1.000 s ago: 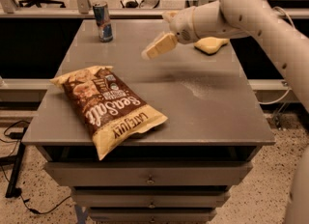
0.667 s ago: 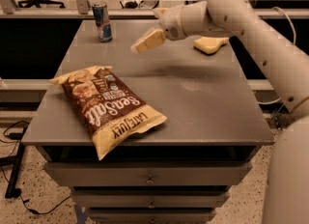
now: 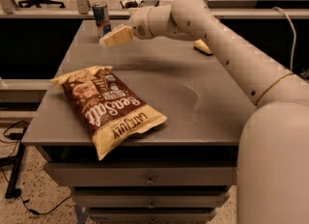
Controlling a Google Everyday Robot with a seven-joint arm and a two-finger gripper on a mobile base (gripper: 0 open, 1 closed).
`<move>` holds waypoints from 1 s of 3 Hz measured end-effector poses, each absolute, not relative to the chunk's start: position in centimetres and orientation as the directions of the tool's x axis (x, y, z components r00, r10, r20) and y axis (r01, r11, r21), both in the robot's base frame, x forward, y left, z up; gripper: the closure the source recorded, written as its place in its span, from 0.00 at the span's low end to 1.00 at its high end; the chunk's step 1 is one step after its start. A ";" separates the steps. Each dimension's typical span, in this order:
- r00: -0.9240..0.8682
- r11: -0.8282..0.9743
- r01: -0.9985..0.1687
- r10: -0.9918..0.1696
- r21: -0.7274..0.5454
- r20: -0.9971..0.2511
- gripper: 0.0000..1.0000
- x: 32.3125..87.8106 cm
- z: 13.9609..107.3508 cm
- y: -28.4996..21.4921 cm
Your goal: Pick redbull can
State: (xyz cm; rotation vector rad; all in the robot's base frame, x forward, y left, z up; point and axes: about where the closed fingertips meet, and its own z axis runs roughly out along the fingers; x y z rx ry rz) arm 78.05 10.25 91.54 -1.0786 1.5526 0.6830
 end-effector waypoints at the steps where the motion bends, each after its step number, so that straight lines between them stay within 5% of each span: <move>1: 0.023 0.455 -0.879 -0.265 -0.146 -0.964 0.00 79.8 91.4 11.9; 3: 0.071 0.496 -0.849 -0.240 -0.185 -0.968 0.00 84.9 91.3 13.9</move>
Offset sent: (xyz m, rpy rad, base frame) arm 0.0775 0.0185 0.0065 0.0372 -0.1682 -0.1054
